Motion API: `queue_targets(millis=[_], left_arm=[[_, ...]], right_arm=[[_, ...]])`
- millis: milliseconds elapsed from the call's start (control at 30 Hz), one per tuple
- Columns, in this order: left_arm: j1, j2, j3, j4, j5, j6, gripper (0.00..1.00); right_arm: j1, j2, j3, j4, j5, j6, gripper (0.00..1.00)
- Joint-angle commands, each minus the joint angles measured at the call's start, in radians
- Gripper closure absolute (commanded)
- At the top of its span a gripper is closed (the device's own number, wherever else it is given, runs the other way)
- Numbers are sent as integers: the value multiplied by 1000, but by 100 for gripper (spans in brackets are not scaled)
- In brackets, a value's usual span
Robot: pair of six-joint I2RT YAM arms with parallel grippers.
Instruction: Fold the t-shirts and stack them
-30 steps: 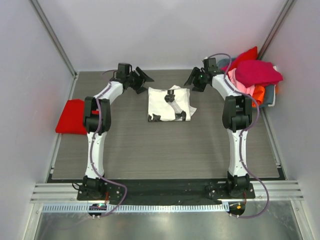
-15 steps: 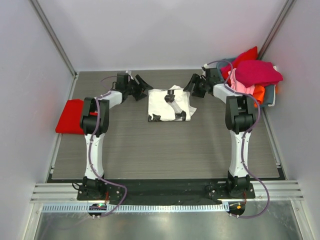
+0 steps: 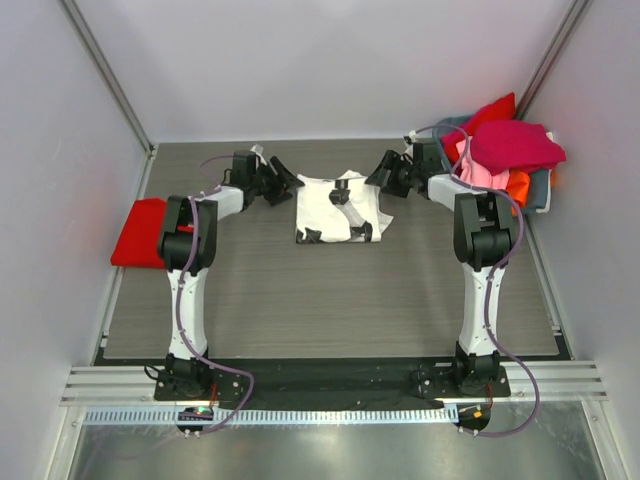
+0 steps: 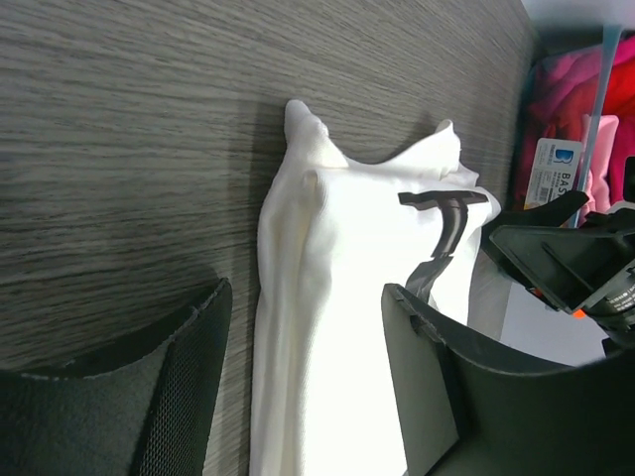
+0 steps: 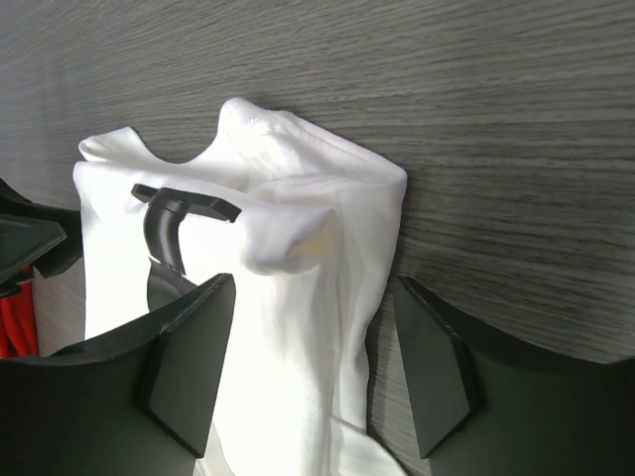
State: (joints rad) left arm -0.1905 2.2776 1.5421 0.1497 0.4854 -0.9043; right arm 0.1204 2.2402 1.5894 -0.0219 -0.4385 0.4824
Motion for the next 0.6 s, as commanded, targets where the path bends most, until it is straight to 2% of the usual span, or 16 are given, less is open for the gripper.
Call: queue_targets(millis=[0,67,300,400,433,467,500,567], left_arm=[[2,-64,-4,-9,-4,35,38],[0,-56,3,-15,-2,28,38],[-9,3,72,-78,-14,27,41],[-13,26,118,-105,-36,28,43],[-13,42,140,-111,-44,27,44],[-15,49,153,-122,-51,27,45],[-15,57,165,-140,-71,27,48],[-15,80,190,-147,-82,21,56]], right_arm=[[-7,-24,15,62,-35,18,30],[-7,-7,38,48,-35,27,36],[-5,79,127,-45,38,48,43],[-13,113,162,-79,75,76,52],[-18,122,178,-98,83,88,60],[-25,139,184,-105,86,99,63],[-30,145,185,-107,83,116,65],[-40,157,185,-112,90,145,75]])
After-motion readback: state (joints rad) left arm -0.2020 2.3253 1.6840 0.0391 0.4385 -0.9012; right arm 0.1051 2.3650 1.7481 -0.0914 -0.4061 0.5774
